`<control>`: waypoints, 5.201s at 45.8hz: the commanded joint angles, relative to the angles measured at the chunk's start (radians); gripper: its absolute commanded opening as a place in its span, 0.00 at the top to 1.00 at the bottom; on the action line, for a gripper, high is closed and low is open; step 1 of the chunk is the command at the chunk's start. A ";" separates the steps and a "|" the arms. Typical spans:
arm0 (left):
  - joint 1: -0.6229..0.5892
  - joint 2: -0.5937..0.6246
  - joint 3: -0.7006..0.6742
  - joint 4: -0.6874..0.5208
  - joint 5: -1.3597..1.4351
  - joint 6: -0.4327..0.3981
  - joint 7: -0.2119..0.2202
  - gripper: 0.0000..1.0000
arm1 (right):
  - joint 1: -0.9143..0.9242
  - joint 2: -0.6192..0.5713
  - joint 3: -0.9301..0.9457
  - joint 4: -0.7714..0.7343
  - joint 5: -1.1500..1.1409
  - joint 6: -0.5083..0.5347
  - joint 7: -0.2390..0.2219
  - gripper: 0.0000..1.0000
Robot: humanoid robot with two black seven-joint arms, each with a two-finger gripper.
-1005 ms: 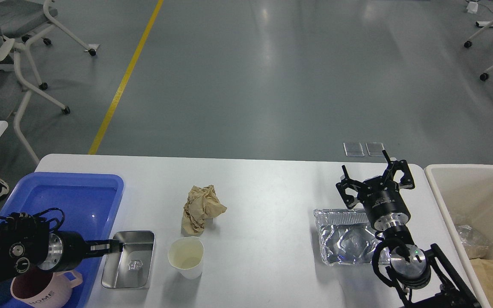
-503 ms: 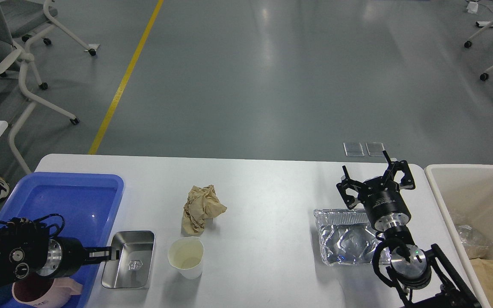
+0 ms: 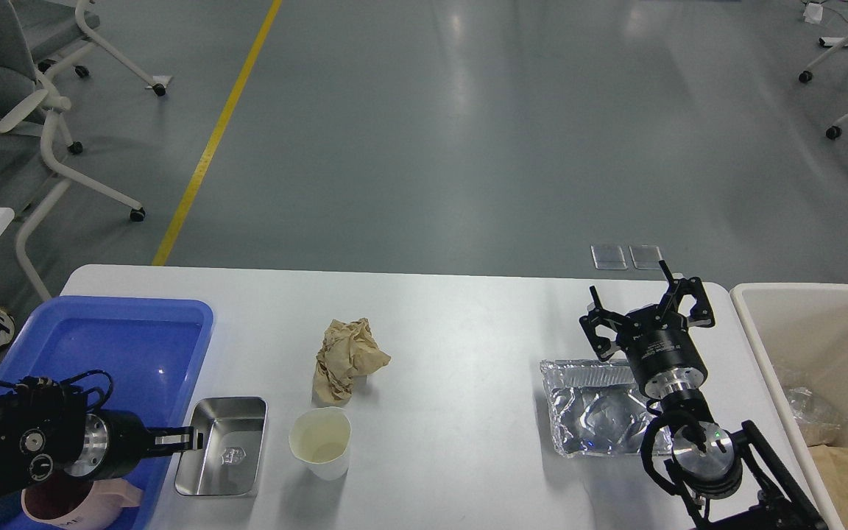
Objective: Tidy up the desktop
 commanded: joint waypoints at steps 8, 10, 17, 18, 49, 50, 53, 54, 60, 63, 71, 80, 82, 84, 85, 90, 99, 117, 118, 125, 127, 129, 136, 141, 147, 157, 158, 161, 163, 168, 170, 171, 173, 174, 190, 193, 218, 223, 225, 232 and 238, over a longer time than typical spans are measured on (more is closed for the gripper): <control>-0.005 0.000 0.023 0.012 0.001 0.001 -0.025 1.00 | 0.002 0.002 0.001 -0.013 0.000 0.000 0.003 0.00; -0.005 0.000 0.021 0.012 0.001 0.001 -0.027 1.00 | 0.002 0.002 0.001 -0.013 0.003 0.000 0.003 0.00; -0.023 0.000 0.017 0.008 -0.008 -0.002 -0.032 1.00 | 0.003 0.005 0.001 -0.013 0.000 -0.001 0.003 0.00; -0.034 0.001 0.017 0.005 -0.008 -0.005 -0.032 1.00 | 0.003 0.005 0.001 -0.013 0.000 0.000 0.003 0.00; -0.400 0.325 0.017 -0.081 -0.057 -0.243 -0.041 1.00 | 0.023 0.010 -0.008 -0.013 0.000 -0.003 0.003 0.00; -0.399 0.333 0.018 -0.077 -0.057 -0.244 -0.044 1.00 | 0.023 0.010 -0.009 -0.013 0.000 -0.003 0.003 0.00; -0.390 0.334 0.021 -0.051 -0.057 -0.243 -0.048 1.00 | 0.025 0.011 -0.009 -0.013 0.000 -0.003 0.003 0.00; -0.388 0.334 0.021 -0.038 -0.057 -0.243 -0.048 1.00 | 0.025 0.011 -0.009 -0.013 0.000 -0.003 0.003 0.00; -0.354 0.317 0.023 0.040 -0.057 -0.231 -0.048 1.00 | 0.025 0.013 -0.009 -0.012 0.000 -0.003 0.003 0.00; -0.319 0.304 0.014 0.074 -0.059 -0.220 -0.050 1.00 | 0.023 0.011 -0.009 -0.012 0.000 -0.003 0.003 0.00; -0.236 0.215 0.017 0.215 -0.057 -0.177 -0.061 1.00 | 0.023 0.011 -0.008 -0.012 0.000 -0.003 0.003 0.00; -0.173 0.107 0.012 0.373 -0.060 -0.162 -0.091 1.00 | 0.023 0.011 -0.005 -0.012 0.000 -0.003 0.005 0.00; -0.157 0.083 0.012 0.417 -0.060 -0.154 -0.093 1.00 | 0.023 0.011 -0.003 -0.012 0.000 -0.003 0.005 0.00; -0.135 0.058 0.011 0.462 -0.059 -0.152 -0.097 1.00 | 0.023 0.010 -0.003 -0.012 0.000 -0.003 0.005 0.00; -0.127 0.046 0.011 0.480 -0.060 -0.151 -0.097 1.00 | 0.023 0.010 -0.003 -0.012 0.000 -0.003 0.005 0.00; -0.115 0.008 0.009 0.522 -0.063 -0.146 -0.116 1.00 | 0.022 0.008 -0.002 -0.012 0.000 -0.003 0.005 0.00; -0.090 -0.014 0.006 0.528 -0.116 -0.105 -0.111 0.86 | 0.018 0.010 0.000 -0.010 0.000 -0.003 0.005 0.00; -0.116 0.006 -0.164 0.519 -0.186 -0.157 -0.117 0.08 | 0.020 0.011 0.000 -0.009 0.000 -0.003 0.005 0.00; -0.120 0.009 -0.199 0.519 -0.210 -0.161 -0.117 0.08 | 0.020 0.011 0.000 -0.009 0.000 -0.003 0.005 0.00; -0.104 0.006 -0.419 0.516 -0.398 -0.177 -0.116 0.06 | 0.018 0.013 -0.002 -0.009 0.000 -0.003 0.005 0.00; -0.101 -0.006 -0.465 0.508 -0.457 -0.174 -0.117 0.05 | 0.018 0.013 -0.003 -0.007 0.000 -0.003 0.005 0.00; -0.084 -0.032 -0.501 0.499 -0.537 -0.163 -0.114 0.05 | 0.018 0.013 -0.006 -0.007 0.000 -0.003 0.005 0.00; -0.009 -0.121 -0.606 0.471 -0.766 -0.079 -0.105 0.05 | 0.021 0.013 -0.009 -0.004 0.000 -0.004 0.005 0.00; 0.041 -0.178 -0.675 0.439 -0.810 -0.030 -0.114 0.04 | 0.023 0.010 -0.011 -0.004 0.000 -0.004 0.003 0.00; 0.146 -0.278 -0.892 0.388 -0.844 0.007 -0.116 0.04 | 0.029 0.002 -0.014 -0.004 0.000 -0.004 -0.002 0.00; 0.330 -0.452 -1.231 0.304 -0.844 0.046 -0.116 0.04 | 0.057 -0.052 -0.118 -0.002 0.000 -0.004 -0.002 0.00; 0.348 -0.469 -1.262 0.299 -0.844 0.046 -0.114 0.04 | 0.058 -0.058 -0.127 -0.002 0.000 -0.003 -0.002 0.00; 0.396 -0.518 -1.347 0.290 -0.844 0.044 -0.113 0.04 | 0.072 -0.078 -0.152 -0.002 0.000 -0.003 -0.002 0.00; 0.413 -0.545 -1.382 0.286 -0.844 0.044 -0.113 0.04 | 0.083 -0.099 -0.164 -0.001 0.000 -0.001 -0.002 0.00; 0.439 -0.588 -1.437 0.286 -0.844 0.044 -0.114 0.04 | 0.101 -0.164 -0.219 0.001 -0.002 0.006 -0.002 0.00; 0.446 -0.600 -1.447 0.286 -0.844 0.044 -0.114 0.04 | 0.113 -0.193 -0.248 0.001 -0.003 0.015 -0.002 0.00; 0.448 -0.604 -1.450 0.284 -0.844 0.044 -0.116 0.04 | 0.121 -0.208 -0.262 0.001 -0.006 0.019 -0.002 0.00; 0.448 -0.615 -1.453 0.282 -0.844 0.044 -0.119 0.04 | 0.132 -0.246 -0.285 0.001 -0.017 0.020 -0.002 0.00; 0.448 -0.623 -1.453 0.282 -0.844 0.044 -0.120 0.04 | 0.137 -0.266 -0.295 0.001 -0.026 0.020 0.000 0.00; 0.439 -0.658 -1.407 0.282 -0.832 0.013 -0.246 0.04 | 0.166 -0.687 -0.485 0.028 -0.474 0.080 0.020 0.00; 0.437 -0.655 -1.398 0.286 -0.832 -0.005 -0.243 0.04 | 0.163 -0.751 -0.503 0.050 -0.552 0.089 0.035 0.00; 0.474 -0.667 -1.397 0.298 -0.844 -0.008 -0.252 0.04 | 0.163 -1.138 -0.532 0.093 -0.733 0.325 0.183 0.00; 0.474 -0.663 -1.397 0.299 -0.844 -0.004 -0.252 0.04 | 0.160 -1.130 -0.535 0.056 -0.634 0.368 0.180 0.00; 0.474 -0.663 -1.397 0.299 -0.844 -0.004 -0.252 0.04 | 0.160 -1.132 -0.539 0.039 -0.576 0.390 0.173 0.00; 0.474 -0.663 -1.396 0.301 -0.844 -0.002 -0.252 0.04 | 0.160 -1.129 -0.548 -0.078 -0.414 0.523 0.166 0.00; 0.474 -0.664 -1.394 0.305 -0.844 0.000 -0.252 0.04 | 0.163 -1.161 -0.551 0.002 -0.454 0.557 0.137 0.00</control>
